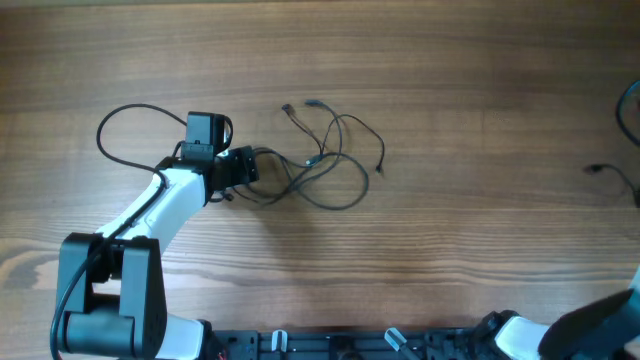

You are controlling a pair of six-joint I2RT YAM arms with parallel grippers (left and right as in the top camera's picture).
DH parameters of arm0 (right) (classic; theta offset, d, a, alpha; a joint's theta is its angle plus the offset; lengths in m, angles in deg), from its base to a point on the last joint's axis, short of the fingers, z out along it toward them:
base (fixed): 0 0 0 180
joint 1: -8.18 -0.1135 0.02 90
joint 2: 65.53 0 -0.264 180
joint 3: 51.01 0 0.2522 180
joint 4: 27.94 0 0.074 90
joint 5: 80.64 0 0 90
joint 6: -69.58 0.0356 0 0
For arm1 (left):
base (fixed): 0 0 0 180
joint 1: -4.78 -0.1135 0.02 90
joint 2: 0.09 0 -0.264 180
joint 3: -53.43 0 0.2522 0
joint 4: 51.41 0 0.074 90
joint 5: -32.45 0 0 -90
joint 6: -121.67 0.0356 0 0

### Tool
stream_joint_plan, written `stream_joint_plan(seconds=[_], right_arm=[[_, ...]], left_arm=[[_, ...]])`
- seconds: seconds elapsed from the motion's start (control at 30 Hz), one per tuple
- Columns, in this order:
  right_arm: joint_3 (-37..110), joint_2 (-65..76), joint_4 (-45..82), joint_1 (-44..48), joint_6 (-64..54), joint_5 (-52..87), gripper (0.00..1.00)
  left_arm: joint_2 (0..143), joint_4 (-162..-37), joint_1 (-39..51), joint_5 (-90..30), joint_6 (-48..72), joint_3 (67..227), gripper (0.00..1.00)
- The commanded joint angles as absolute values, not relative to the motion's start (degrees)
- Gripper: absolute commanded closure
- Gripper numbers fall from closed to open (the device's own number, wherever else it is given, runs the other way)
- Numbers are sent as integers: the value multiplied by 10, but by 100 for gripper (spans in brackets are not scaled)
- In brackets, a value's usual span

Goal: Untangle cables

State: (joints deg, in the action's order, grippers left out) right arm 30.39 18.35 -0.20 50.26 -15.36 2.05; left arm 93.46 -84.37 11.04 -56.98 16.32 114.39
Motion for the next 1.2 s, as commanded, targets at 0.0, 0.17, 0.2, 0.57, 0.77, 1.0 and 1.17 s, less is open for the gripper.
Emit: stream_joint_plan(seconds=[0.0,0.17,0.2,0.57,0.77,1.0,1.17], right_arm=[[305,242,9,501,-172,1,7],[305,261,108,498,-54,65,0],[305,259,133,496,-38,133,0],[220,281,130,88,-5,408,0],[213,321,51,-107,-74,411,20],[213,430,-157,-271,-123,366,38],[215,508,-258,-316,-36,320,41]], left_arm=[[937,-843,109,-565,158,1143,17],[937,-842,109,-565,158,1143,8],[937,-842,109,-563,158,1143,4],[887,-833,101,-453,158,1161,0],[818,-847,98,-465,-54,1164,0],[819,-907,18,-482,-303,1164,0],[819,-972,12,-481,-301,1163,0]])
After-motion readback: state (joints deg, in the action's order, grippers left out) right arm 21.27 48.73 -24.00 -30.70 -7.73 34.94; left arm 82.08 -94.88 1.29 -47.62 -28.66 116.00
